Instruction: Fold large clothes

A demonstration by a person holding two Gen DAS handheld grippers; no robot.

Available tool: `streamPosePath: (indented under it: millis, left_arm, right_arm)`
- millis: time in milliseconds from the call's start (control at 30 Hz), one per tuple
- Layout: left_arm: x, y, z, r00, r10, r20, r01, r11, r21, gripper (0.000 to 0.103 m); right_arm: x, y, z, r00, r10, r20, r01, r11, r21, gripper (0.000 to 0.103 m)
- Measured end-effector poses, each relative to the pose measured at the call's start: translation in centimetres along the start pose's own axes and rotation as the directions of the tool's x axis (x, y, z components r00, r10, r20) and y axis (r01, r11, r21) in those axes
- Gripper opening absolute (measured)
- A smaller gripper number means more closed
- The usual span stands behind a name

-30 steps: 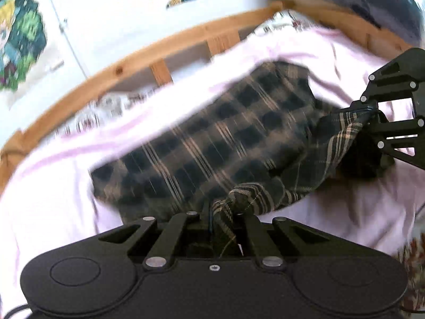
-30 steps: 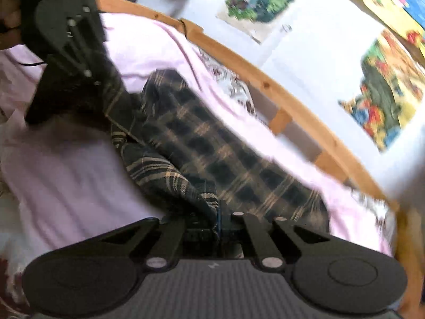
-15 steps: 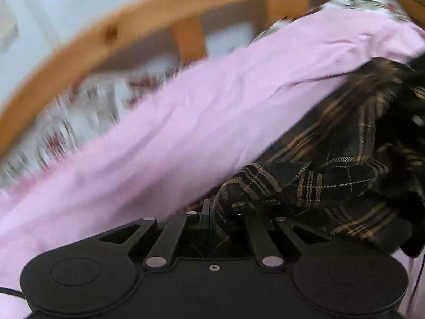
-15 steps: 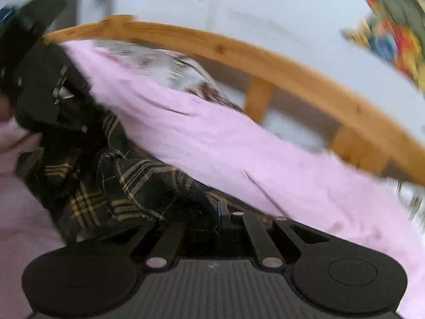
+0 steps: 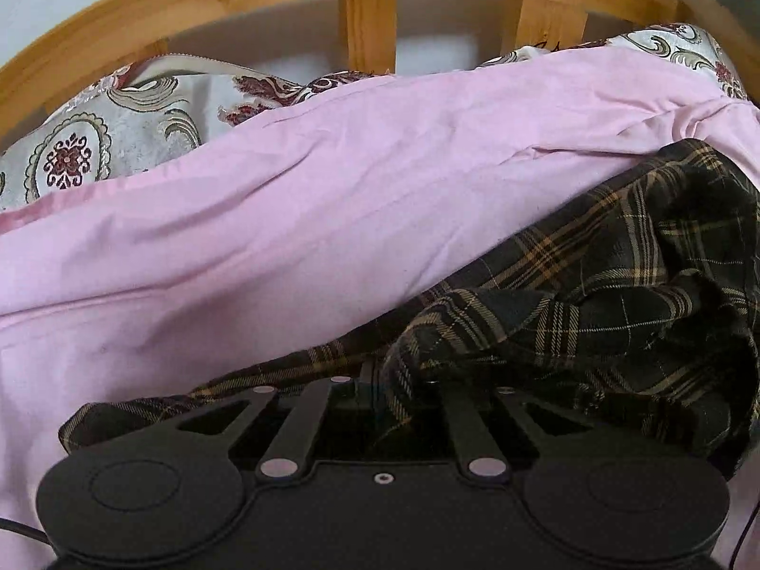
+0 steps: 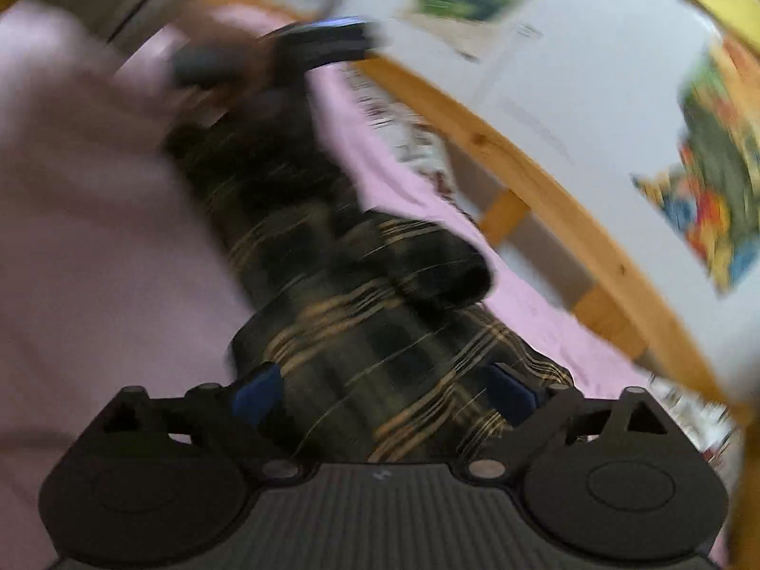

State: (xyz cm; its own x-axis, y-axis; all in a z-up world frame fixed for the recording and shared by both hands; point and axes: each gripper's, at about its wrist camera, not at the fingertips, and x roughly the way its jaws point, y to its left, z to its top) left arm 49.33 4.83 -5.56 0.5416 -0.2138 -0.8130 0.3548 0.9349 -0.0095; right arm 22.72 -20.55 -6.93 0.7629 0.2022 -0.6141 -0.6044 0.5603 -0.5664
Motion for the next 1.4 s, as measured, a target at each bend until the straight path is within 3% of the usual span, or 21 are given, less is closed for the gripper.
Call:
streamPosePath:
  millis: [100,167,200,267,367,400,467,533,600,633,700,767,800,867,967,1033,1200,1300,1333,1400]
  left_arm:
    - [-0.2,-0.1,0.0,1.000,0.001,0.003,-0.001,1.000,-0.005,0.006]
    - [-0.4,0.1,0.0,1.000,-0.008,0.008,0.008,1.000,-0.011,0.007]
    - [-0.6,0.2,-0.1,1.000,-0.016,0.011,0.017,1.000,-0.017,0.007]
    - [-1.0,0.6,-0.3,0.999,-0.045,0.015,0.046,0.999,-0.026,0.007]
    - [-1.6,1.1,-0.4,0.996,-0.091,0.025,0.091,0.996,-0.014,0.007]
    - [-1.8,1.2,-0.4,0.994,-0.106,0.031,0.106,0.994,-0.010,0.007]
    - [-1.9,1.8,-0.2,0.990,-0.137,0.036,0.138,0.990,-0.029,0.008]
    - [-1.5,2.6,0.0,0.989,-0.146,0.030,0.148,0.986,-0.079,0.014]
    - [-1.0,3.2,0.0,0.989,-0.148,0.022,0.150,0.980,-0.132,0.021]
    - [-0.9,3.5,-0.1,0.989,-0.148,0.026,0.150,0.976,-0.160,0.022]
    - [-1.3,3.8,-0.4,0.987,-0.153,0.043,0.158,0.970,-0.183,0.031]
    - [-2.2,3.7,-0.8,0.988,-0.137,0.064,0.146,0.977,-0.156,0.057]
    - [-2.8,3.7,-1.1,0.990,-0.120,0.080,0.130,0.982,-0.139,0.065]
    - [-4.3,3.8,-2.0,0.988,-0.094,0.124,0.109,0.987,-0.122,0.083]
    - [-7.2,4.3,-3.9,0.973,-0.087,0.213,0.115,0.986,-0.121,0.097]
    - [-9.3,4.2,-5.7,0.955,-0.081,0.286,0.117,0.987,-0.113,0.102]
    - [-12.6,1.0,-11.0,0.926,-0.089,0.366,0.083,0.996,0.032,0.102]
    - [-12.0,-2.5,-13.3,0.929,-0.019,0.370,-0.037,0.989,0.143,0.102]
    - [-11.5,-3.9,-13.8,0.925,0.018,0.379,-0.098,0.977,0.191,0.097]
    - [-10.2,-5.9,-14.1,0.922,0.101,0.375,-0.207,0.944,0.255,0.074]
  right_arm:
    - [1.9,3.6,-0.8,0.996,-0.082,-0.025,0.075,0.973,-0.216,0.099]
    - [2.8,4.3,-0.9,0.994,-0.106,-0.021,0.097,0.961,-0.258,0.082]
    - [3.0,3.9,-0.6,0.995,-0.102,-0.019,0.094,0.968,-0.232,0.072]
    - [2.6,2.1,0.4,0.998,-0.057,-0.006,0.056,0.992,-0.112,0.020]
    - [0.8,-2.4,1.8,0.998,0.013,0.066,-0.022,0.991,0.131,0.008]
    - [0.3,-4.4,2.2,0.995,0.044,0.085,-0.063,0.970,0.236,0.007]
    - [0.1,-8.4,2.5,0.993,0.030,0.118,-0.077,0.909,0.410,0.005]
    - [1.5,-12.6,1.7,0.995,-0.001,0.095,-0.057,0.801,0.596,0.005]
    - [4.4,-16.3,-0.1,1.000,-0.006,0.030,-0.019,0.664,0.748,0.005]
    - [5.9,-17.4,-0.9,1.000,-0.015,-0.007,0.015,0.632,0.775,0.005]
    - [9.4,-19.0,-2.9,0.995,0.020,-0.096,0.067,0.570,0.819,0.005]
    - [11.3,-19.7,-4.7,0.991,0.044,-0.130,0.091,0.498,0.863,0.005]
    - [11.9,-19.7,-5.1,0.990,0.048,-0.133,0.094,0.482,0.871,0.005]
    - [12.2,-18.9,-5.1,0.990,0.037,-0.138,0.102,0.489,0.866,0.005]
    - [12.8,-18.1,-4.5,0.989,0.026,-0.145,0.110,0.520,0.847,0.005]
    - [12.6,-18.0,-4.6,0.989,0.029,-0.142,0.107,0.516,0.850,0.005]
    - [11.7,-18.4,-5.2,0.990,0.027,-0.137,0.105,0.504,0.857,0.005]
    - [11.3,-18.3,-5.3,0.990,0.012,-0.139,0.114,0.505,0.856,0.006]
    - [11.2,-18.2,-5.3,0.990,0.006,-0.139,0.117,0.503,0.856,0.006]
    - [11.1,-18.1,-5.3,0.990,-0.003,-0.141,0.124,0.496,0.859,0.007]
